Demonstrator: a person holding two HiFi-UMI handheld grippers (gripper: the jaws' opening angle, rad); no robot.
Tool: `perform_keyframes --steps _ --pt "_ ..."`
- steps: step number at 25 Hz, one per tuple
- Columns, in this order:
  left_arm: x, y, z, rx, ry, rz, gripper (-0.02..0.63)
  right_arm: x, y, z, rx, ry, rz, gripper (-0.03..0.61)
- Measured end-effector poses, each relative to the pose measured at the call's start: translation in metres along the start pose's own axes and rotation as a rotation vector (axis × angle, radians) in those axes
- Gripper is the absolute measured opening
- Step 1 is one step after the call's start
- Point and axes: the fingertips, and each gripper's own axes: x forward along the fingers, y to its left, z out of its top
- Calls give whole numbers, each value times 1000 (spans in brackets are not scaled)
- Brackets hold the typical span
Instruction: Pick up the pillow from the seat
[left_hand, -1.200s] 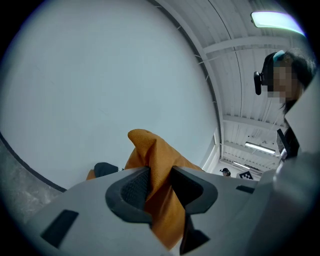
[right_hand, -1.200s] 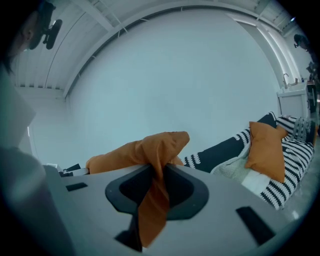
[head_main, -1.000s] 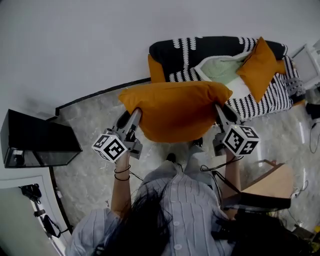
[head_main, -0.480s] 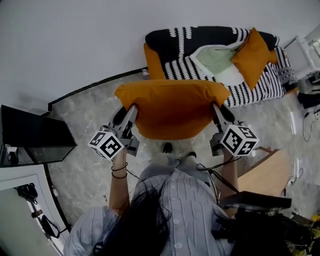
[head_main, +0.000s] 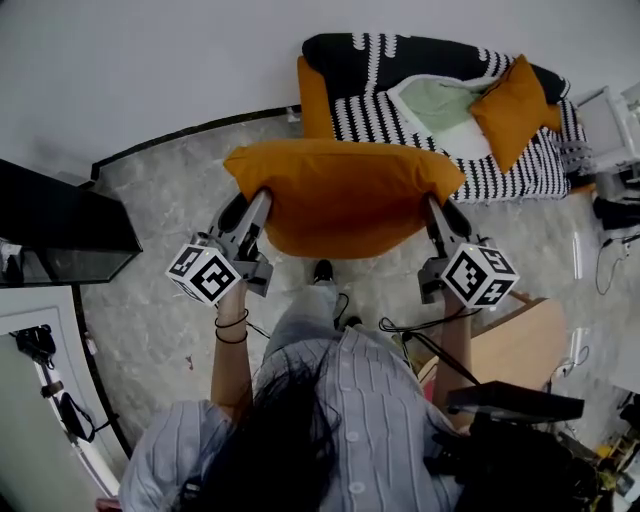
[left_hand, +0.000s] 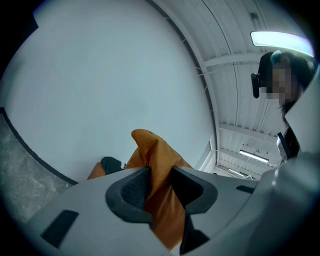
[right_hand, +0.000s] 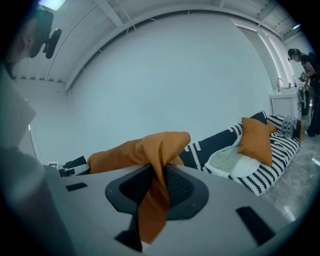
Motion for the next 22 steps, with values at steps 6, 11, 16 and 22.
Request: perform_keyframes --steps 6,11,16,22 --pt "-31 -33 -15 8 -29 21 143 -39 2 -10 -7 -5 24 89" --pt "-58 -64 -32 18 -39 35 143 -75 -1 -20 -13 -6 43 89" --pt "-82 -86 -48 16 -53 51 143 -103 -1 -32 -24 -3 63 89" --pt "-109 -109 -65 18 -63 67 143 -132 -2 -46 -24 -4 84 89"
